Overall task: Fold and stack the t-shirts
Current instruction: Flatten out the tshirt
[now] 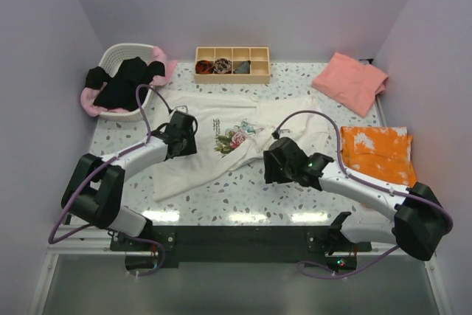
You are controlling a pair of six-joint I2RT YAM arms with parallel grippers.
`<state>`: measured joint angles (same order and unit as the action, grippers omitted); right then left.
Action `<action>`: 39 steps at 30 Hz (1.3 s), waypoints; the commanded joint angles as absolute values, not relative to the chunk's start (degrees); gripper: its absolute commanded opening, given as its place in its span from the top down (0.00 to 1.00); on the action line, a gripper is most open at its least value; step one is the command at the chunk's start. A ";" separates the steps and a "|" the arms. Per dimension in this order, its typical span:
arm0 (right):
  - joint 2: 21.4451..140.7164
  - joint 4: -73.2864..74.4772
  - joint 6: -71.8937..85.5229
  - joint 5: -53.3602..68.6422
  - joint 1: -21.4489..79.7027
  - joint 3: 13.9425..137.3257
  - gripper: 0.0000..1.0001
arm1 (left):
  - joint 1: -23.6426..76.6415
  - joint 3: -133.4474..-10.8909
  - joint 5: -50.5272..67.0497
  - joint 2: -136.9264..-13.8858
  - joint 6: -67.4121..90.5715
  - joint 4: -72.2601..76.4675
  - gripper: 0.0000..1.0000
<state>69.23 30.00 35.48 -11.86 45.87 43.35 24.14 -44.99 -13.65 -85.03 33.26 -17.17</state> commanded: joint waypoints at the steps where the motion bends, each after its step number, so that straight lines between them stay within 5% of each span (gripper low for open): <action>1: 68.20 12.85 43.68 -19.15 47.55 35.26 0.40 | 24.35 -45.70 -13.18 -84.64 32.52 -14.59 0.56; 16: 68.82 -4.65 45.88 -30.23 48.08 25.49 0.46 | 24.35 -45.88 -13.45 -85.87 32.70 -14.68 0.56; 24: 70.84 -11.34 46.58 -30.50 47.99 22.06 0.62 | 24.35 -45.70 -13.97 -86.05 32.70 -14.68 0.56; 33: 72.42 -16.61 45.53 -31.47 47.99 20.22 0.59 | 24.35 -45.97 -14.06 -86.57 32.61 -14.77 0.56; 39: 71.98 -19.33 45.62 -31.82 47.99 18.38 0.65 | 24.35 -45.97 -13.98 -86.84 32.61 -14.68 0.56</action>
